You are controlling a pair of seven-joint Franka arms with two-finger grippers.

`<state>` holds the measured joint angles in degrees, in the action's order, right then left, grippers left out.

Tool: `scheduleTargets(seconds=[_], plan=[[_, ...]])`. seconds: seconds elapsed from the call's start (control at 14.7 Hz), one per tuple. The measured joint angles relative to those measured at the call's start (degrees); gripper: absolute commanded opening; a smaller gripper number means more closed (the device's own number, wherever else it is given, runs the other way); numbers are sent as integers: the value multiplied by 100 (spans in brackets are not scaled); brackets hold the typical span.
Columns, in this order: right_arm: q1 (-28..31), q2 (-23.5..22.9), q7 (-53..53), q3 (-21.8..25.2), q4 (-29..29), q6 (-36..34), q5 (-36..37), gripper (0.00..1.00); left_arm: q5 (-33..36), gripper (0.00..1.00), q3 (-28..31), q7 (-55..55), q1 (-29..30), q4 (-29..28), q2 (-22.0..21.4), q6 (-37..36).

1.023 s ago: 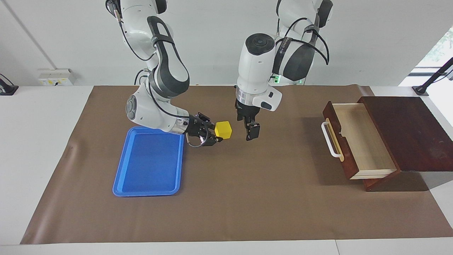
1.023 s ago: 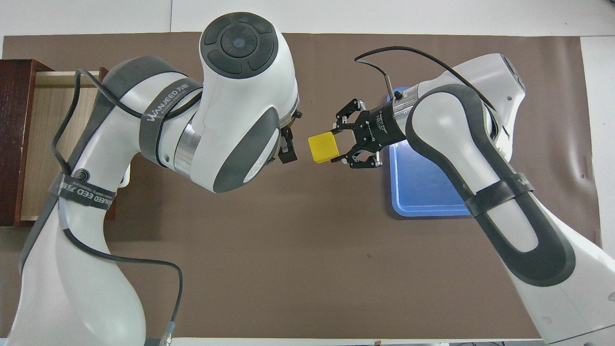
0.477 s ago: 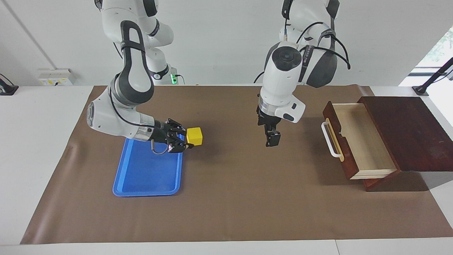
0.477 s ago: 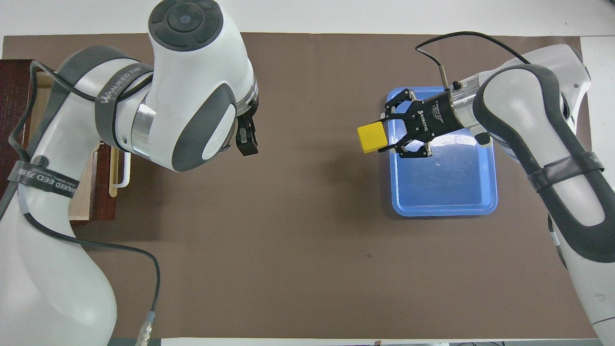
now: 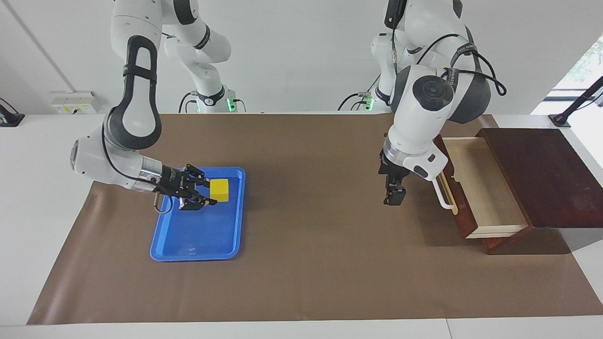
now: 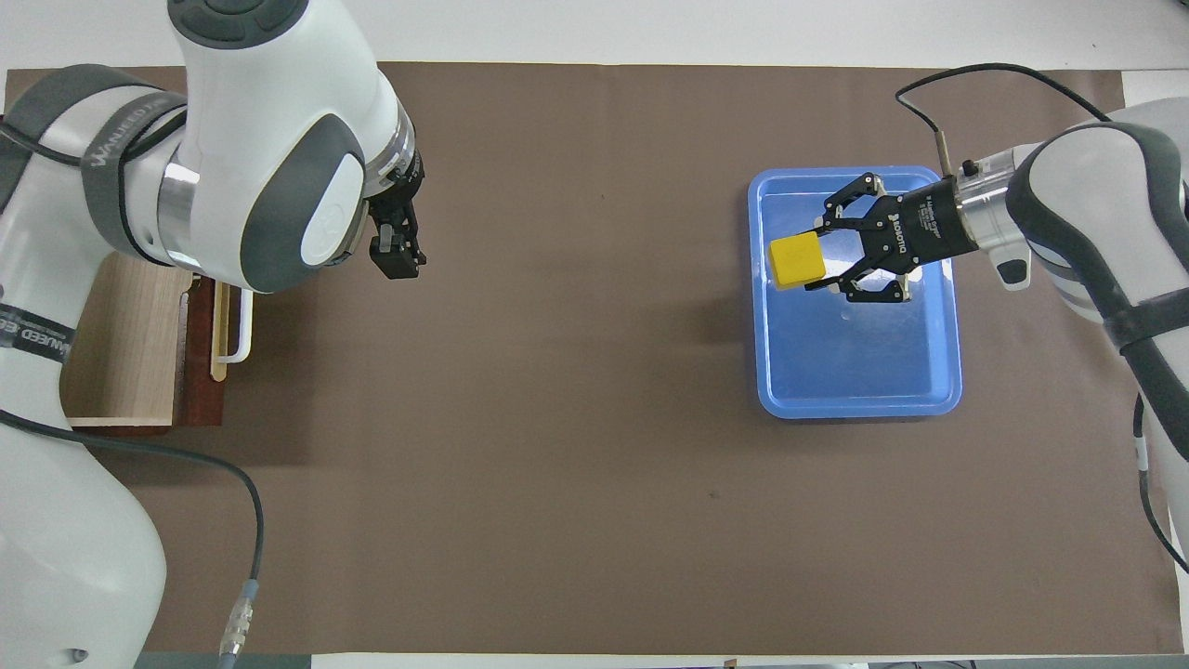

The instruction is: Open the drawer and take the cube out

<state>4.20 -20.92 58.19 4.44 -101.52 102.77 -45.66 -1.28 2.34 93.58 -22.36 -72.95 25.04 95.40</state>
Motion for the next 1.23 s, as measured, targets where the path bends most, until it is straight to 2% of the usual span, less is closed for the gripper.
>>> scheduleTargets(seconds=[0.41, 0.61, 0.89, 1.23], plan=[[111, -18, -493, 2, -693, 597, 20, 0, 0, 100, -18, -1578, 18, -222, -152, -279], [111, -18, -685, 1, -1004, 874, 20, 0, 3, 100, 4, -2760, 102, -234, -266, -572], [112, -12, -943, 1, -1269, 1001, 20, 0, 3, 100, 13, -4164, 612, -236, -597, -814], [118, 17, -1146, 104, -1362, 1001, 25, 0, 3, 100, 9, -5711, 831, -431, -1051, -1062]])
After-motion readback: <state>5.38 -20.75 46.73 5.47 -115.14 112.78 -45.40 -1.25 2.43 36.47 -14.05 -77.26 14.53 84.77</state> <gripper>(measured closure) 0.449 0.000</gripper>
